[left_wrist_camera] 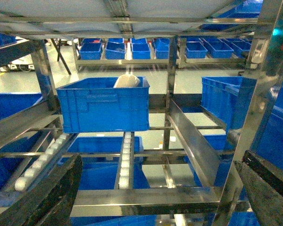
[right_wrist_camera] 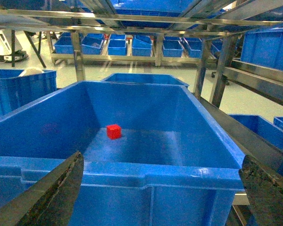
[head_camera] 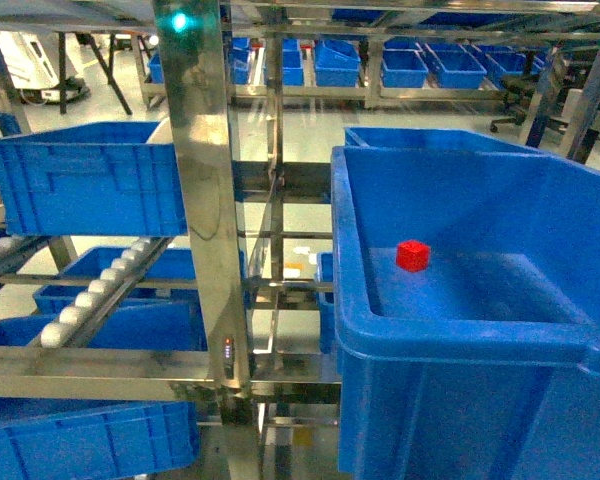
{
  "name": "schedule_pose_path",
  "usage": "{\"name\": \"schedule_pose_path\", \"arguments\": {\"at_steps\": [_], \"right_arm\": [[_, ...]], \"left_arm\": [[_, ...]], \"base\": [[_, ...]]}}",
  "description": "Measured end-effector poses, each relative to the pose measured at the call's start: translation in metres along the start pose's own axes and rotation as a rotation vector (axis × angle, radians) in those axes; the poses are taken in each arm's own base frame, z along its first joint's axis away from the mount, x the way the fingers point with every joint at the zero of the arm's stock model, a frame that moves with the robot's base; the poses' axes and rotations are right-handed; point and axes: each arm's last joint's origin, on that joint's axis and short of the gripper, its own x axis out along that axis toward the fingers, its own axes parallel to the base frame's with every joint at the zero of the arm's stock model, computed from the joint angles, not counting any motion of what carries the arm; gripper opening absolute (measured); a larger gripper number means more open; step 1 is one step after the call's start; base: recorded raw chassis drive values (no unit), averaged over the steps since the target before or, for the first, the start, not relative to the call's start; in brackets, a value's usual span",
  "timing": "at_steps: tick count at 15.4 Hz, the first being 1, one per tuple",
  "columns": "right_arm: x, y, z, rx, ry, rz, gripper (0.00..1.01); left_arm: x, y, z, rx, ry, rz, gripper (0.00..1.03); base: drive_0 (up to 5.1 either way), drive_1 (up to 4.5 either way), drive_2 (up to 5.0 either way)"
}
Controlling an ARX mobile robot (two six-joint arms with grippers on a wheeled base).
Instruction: Place magnetic block on left shelf second layer
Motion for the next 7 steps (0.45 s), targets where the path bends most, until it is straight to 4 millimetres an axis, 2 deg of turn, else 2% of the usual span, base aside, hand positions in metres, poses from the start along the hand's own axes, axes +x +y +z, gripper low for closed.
{"name": "schedule_pose_path", "arguments": {"at_steps": [7], "right_arm": [[0.0,0.0,0.0,0.0,0.0,0.0,0.98]], "left_arm": [[0.0,0.0,0.0,0.0,0.0,0.0,0.98]], "base": [[0.0,0.0,0.0]]}}
